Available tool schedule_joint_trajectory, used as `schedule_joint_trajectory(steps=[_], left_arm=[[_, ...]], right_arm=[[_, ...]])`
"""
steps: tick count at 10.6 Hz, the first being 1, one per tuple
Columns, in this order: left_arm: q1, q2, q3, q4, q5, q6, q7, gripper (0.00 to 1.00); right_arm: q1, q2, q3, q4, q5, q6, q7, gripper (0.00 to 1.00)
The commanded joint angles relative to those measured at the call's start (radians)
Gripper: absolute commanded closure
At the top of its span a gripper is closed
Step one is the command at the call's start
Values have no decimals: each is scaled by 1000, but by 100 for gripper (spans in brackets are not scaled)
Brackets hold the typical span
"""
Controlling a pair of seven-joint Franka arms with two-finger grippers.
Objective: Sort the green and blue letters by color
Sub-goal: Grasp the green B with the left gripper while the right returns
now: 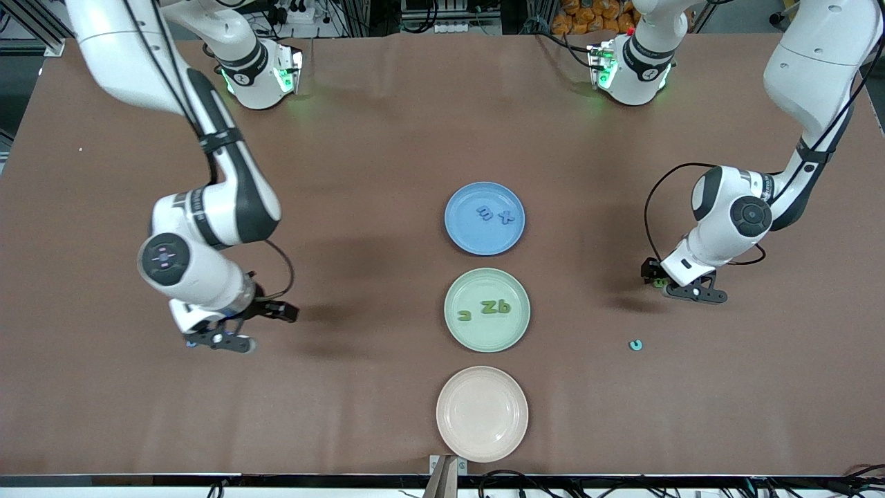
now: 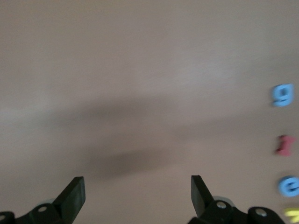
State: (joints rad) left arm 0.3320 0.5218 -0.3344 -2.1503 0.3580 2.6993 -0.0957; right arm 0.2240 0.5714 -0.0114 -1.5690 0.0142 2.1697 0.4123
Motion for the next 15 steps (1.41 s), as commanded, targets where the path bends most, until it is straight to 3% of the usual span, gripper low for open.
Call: schedule_joint_trajectory(steps=[1,5,10,13,15], left_arm=[[2,-6,-2,-10,24,11,-13,100],[-22,-16,-6,4,22,11,-86,100],[-68,-16,-96,113,13,0,-350,100],[-178,6,-104,165,7,-7,-543,100],[-278,23,-101,196,7,-7,-707,100]], right_arm=[[-75,-27,-38,-31,10,1,-101,0],[-155,-28,-38,-75,10,10,-263,0],[-258,17,-33,-75,13,67,-464,0],[-268,80,-33,-71,19,157,-464,0],[-270,125,-33,-66,79,219,-466,0]])
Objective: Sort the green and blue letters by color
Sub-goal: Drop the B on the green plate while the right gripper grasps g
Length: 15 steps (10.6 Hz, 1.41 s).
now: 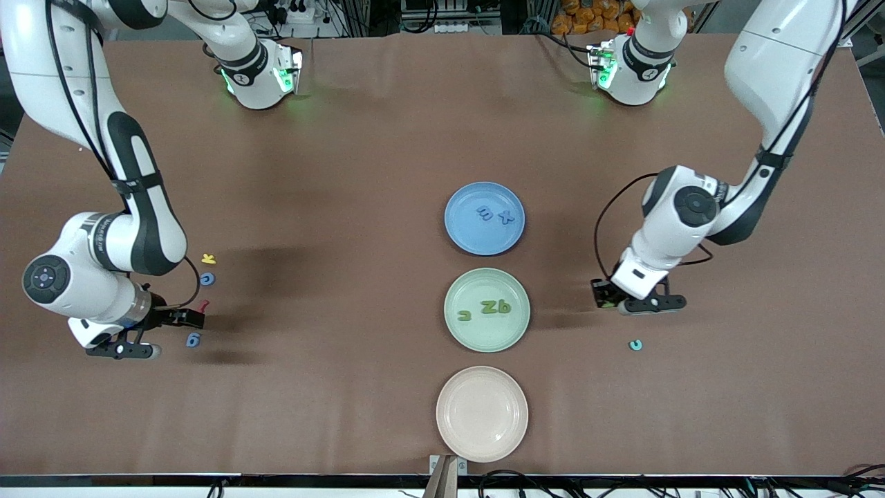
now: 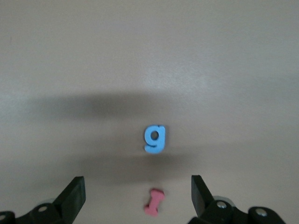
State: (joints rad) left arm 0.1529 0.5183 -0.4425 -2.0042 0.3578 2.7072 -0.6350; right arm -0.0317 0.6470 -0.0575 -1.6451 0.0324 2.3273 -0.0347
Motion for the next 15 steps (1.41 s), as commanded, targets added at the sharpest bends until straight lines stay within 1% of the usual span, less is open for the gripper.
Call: schedule_joint_trajectory(steps=[1,3,4,6,7,8,9,10,11,13,14,15], left_arm=[[-140,29,7,64,7,-15,-240,100],[-214,43,10,90,7,-18,-340,100],[-261,67,13,138,9,-48,-394,100],[-323,136,18,278,13,-163,-468,100],[-340,155,18,318,15,-197,-486,100],[-345,160,25,326,15,-199,-494,100],[-354,158,34,329,15,-199,-494,62],[-360,158,48,335,33,-199,-491,1],[-374,152,71,337,47,-202,-492,0],[-360,131,99,337,50,-211,-482,0],[-352,118,100,347,49,-272,-479,0],[-340,117,111,381,50,-329,-468,0]], right_arm=[[-14,66,13,22,66,69,-19,0],[-16,95,13,27,67,116,-17,0],[-16,109,13,27,66,141,-16,0],[-27,115,13,28,89,145,-17,0],[-28,123,11,31,101,152,-17,0],[-30,129,11,37,103,159,-17,0],[-28,135,11,47,104,158,-16,0],[-28,141,10,50,104,159,-16,0],[-30,145,10,50,104,159,-17,1],[-30,148,7,51,103,159,-19,24],[-30,155,-1,56,103,159,-19,37],[-34,155,-2,57,101,158,-19,46]])
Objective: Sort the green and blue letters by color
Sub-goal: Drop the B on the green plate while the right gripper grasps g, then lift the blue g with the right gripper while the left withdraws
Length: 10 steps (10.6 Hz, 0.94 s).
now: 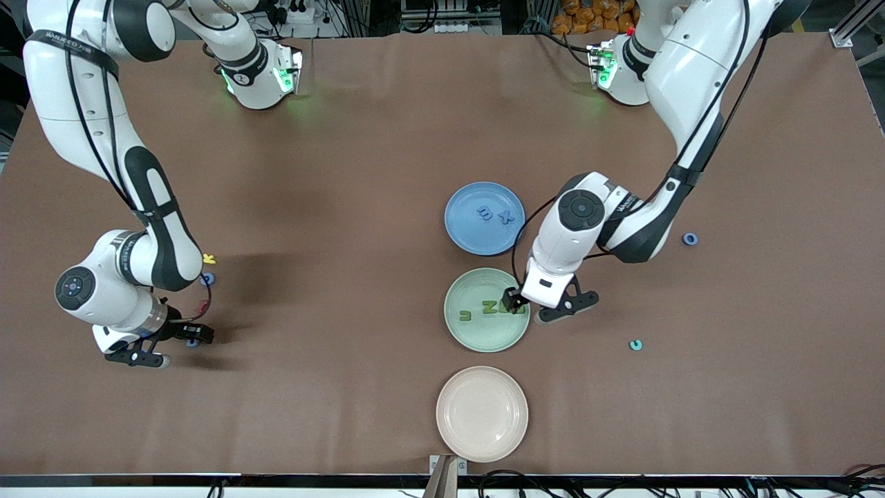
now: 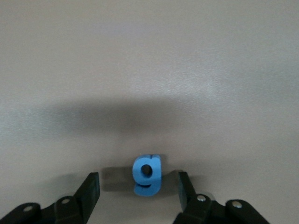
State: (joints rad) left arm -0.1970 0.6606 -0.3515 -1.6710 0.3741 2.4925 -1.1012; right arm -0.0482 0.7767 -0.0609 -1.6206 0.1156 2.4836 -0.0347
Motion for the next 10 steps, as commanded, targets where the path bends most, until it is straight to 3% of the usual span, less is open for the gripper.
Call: schedule_joint_trajectory(steps=[1,4,8,10], left_arm=[[27,-26,22,74,32,-173,10,0],[111,-47,19,83,23,-274,122,0],[204,-128,-4,59,-24,-403,278,0],[211,-212,35,5,-137,-480,450,0]], right_arm=[[-19,27,-4,34,19,3,-19,53],[-22,32,-7,33,21,3,-19,76],[-21,33,-7,33,21,15,-17,95],[0,4,-7,34,15,5,-21,100]])
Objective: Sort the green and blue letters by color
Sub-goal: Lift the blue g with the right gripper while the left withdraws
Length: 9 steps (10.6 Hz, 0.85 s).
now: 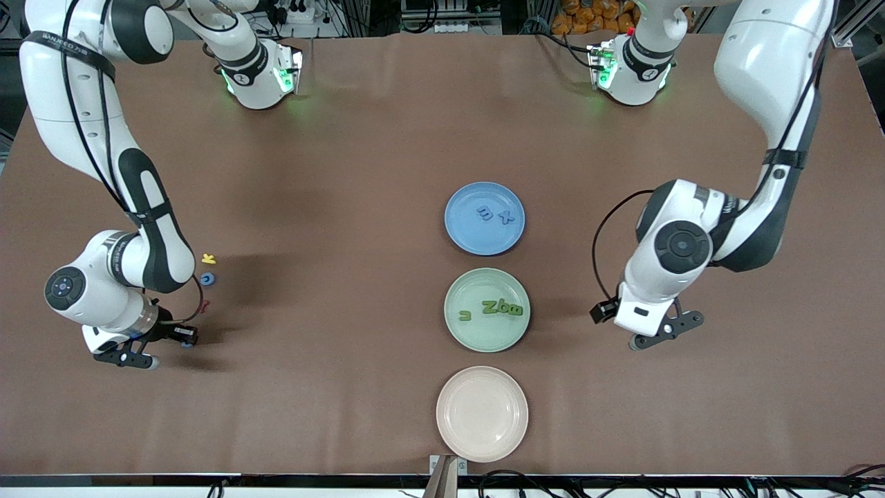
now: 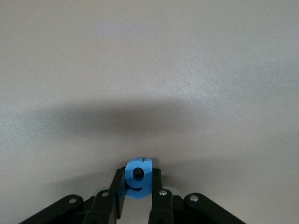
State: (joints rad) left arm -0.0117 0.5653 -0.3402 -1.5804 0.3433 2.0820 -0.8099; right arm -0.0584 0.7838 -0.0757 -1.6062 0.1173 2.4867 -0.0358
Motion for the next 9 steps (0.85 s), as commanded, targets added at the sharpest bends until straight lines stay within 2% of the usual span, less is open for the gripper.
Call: schedule_joint_trajectory(steps=[1,2,4,5,9], left_arm=[[7,-184,96,-145,-192,-65,235,0],[-23,-236,159,-195,-273,-60,321,0],[-66,-399,271,-339,-316,-60,463,0],[-83,-459,308,-380,-337,-62,480,0],[-56,-568,320,-348,-331,-92,508,0]], right_arm=[[34,-18,8,20,18,0,-16,100],[41,-40,8,17,24,-3,-10,100],[87,-81,8,8,24,-78,37,100],[119,-103,8,-1,24,-106,94,100],[323,-187,8,-23,24,-219,386,100]])
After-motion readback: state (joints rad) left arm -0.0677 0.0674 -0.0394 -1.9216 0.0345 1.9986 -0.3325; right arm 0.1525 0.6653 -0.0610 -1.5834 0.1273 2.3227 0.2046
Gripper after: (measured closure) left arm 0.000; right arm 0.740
